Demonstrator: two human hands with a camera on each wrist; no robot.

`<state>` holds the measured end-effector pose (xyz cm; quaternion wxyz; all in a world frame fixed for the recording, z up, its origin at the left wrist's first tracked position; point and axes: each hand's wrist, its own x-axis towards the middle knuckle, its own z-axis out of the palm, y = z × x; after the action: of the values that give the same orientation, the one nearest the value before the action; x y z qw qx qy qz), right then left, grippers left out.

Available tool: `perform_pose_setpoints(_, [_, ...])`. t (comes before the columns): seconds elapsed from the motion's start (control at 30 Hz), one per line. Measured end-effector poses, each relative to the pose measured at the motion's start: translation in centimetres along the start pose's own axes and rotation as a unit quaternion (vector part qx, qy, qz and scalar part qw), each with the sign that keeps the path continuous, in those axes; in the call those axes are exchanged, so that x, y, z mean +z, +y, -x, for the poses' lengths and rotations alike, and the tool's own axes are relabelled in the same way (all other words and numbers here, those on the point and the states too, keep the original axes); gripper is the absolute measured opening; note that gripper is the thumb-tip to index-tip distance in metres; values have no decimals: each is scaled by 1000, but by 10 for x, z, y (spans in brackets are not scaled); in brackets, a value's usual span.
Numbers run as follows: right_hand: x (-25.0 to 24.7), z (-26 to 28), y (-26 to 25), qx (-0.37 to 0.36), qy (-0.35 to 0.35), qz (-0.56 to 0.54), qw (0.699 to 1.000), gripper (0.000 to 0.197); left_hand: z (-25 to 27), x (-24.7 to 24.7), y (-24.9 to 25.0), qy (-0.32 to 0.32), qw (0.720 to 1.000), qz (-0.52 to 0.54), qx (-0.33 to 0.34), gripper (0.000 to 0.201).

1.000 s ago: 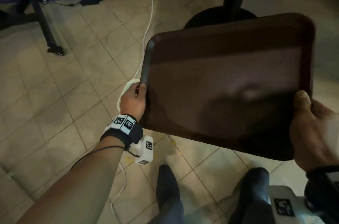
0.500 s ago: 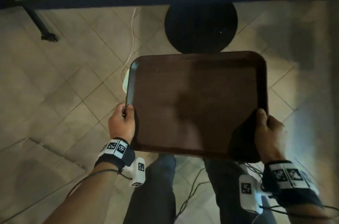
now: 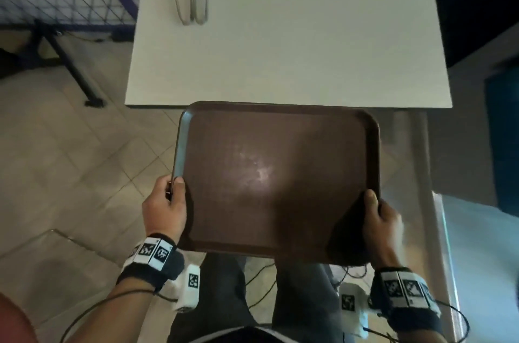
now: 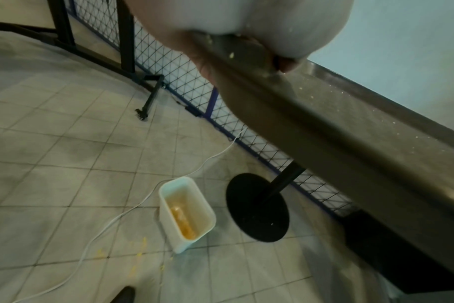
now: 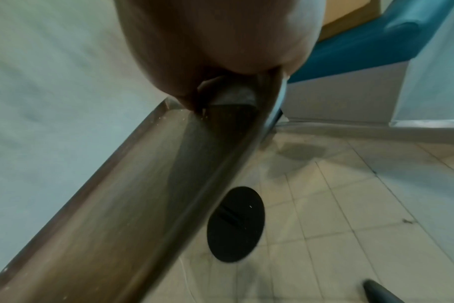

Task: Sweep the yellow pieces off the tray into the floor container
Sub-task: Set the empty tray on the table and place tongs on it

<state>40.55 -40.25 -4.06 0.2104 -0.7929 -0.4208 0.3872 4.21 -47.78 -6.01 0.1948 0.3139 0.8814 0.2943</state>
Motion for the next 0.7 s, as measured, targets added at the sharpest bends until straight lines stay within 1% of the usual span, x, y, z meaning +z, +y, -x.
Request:
perform_pose_setpoints(0.13, [-34,-30,-32,-72,23,-18,997,26,-11,3,58,29,999,19,26,18])
perform_pose_setpoints(0.23, [-57,-53,-58,-102,37,-47,993,22,-23,9,101,43,997,41,42,16])
perform_pose_setpoints(0.3, [-69,-70,-71,-119,47,-54,990,22,-34,13,125,44,997,46,47,17])
perform_pose_setpoints(0.47, [-87,-111,-110,-138,70,-37,987,30,-61,21,176,64,995,53,60,19])
perform_pose_setpoints(0.6, [-95,-143,-142,-143,82,-21,986,29,-85,31,212,55,996,43,53,23])
perform_pose_setpoints(0.7, [-92,-165,-167,-149,111,-24,982,28,-108,37,234,42,997,44,51,23])
